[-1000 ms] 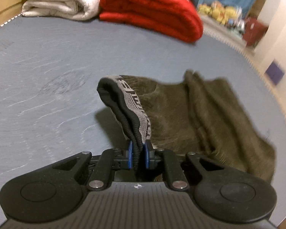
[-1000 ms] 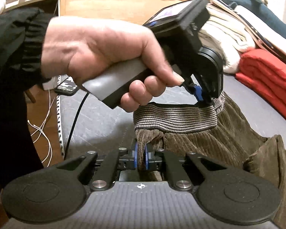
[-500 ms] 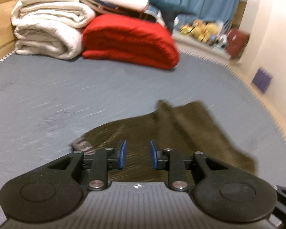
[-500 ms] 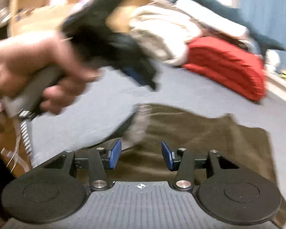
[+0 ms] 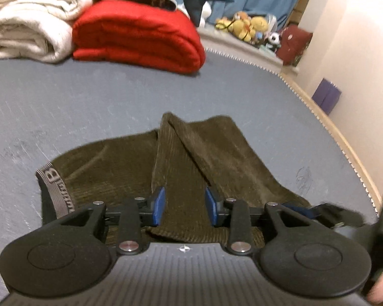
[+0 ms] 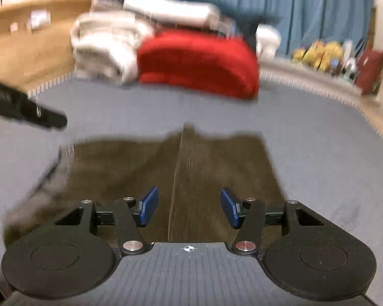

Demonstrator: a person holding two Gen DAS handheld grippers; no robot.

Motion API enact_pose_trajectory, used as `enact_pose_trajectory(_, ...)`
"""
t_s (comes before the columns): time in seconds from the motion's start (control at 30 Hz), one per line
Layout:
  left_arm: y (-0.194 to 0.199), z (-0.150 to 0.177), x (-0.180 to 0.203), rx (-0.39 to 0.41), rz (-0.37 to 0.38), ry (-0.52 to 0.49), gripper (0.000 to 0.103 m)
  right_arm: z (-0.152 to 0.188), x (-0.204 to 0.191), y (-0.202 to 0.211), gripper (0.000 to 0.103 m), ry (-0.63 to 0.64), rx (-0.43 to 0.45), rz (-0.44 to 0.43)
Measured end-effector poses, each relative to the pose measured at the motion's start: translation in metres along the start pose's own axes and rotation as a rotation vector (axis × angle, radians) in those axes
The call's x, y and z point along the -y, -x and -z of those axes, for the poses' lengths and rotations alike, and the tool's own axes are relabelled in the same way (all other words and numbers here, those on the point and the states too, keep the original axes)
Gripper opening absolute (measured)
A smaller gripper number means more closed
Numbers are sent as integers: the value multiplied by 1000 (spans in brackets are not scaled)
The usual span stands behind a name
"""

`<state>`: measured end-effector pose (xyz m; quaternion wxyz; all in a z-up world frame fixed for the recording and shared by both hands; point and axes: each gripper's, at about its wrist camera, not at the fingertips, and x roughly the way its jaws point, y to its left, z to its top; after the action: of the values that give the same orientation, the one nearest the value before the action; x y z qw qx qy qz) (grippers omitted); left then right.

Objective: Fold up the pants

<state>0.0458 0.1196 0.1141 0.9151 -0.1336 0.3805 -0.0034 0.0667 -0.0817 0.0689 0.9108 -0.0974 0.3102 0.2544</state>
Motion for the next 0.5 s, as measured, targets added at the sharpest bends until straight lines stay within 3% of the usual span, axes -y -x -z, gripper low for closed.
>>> enact_pose_trajectory(0.17, -16, -6, 3, -12, -8, 17, 39, 16, -16, -66, 57, 68, -125, 17)
enact_pose_trajectory(0.27, -21, -10, 2, -19, -4, 28, 40, 20, -24, -87, 59, 80, -177, 15)
enact_pose_trajectory(0.33, -22, -11, 0, -22, 0, 27, 40, 25, -26, -96, 57, 128, -194, 59)
enact_pose_trajectory(0.37, -22, -12, -1, -23, 2, 28, 40, 26, -25, -97, 49, 142, -204, 79)
enact_pose_trajectory(0.4, -22, -13, -2, -23, 7, 29, 40, 28, -21, -98, 26, 131, -215, 77)
enact_pose_trajectory(0.43, -20, -12, -2, -20, 10, 30, 40, 28, -15, -95, 14, 109, -219, 63)
enact_pose_trajectory(0.5, -18, -12, -4, -14, 17, 31, 40, 25, -2, -78, 8, 56, -183, 48)
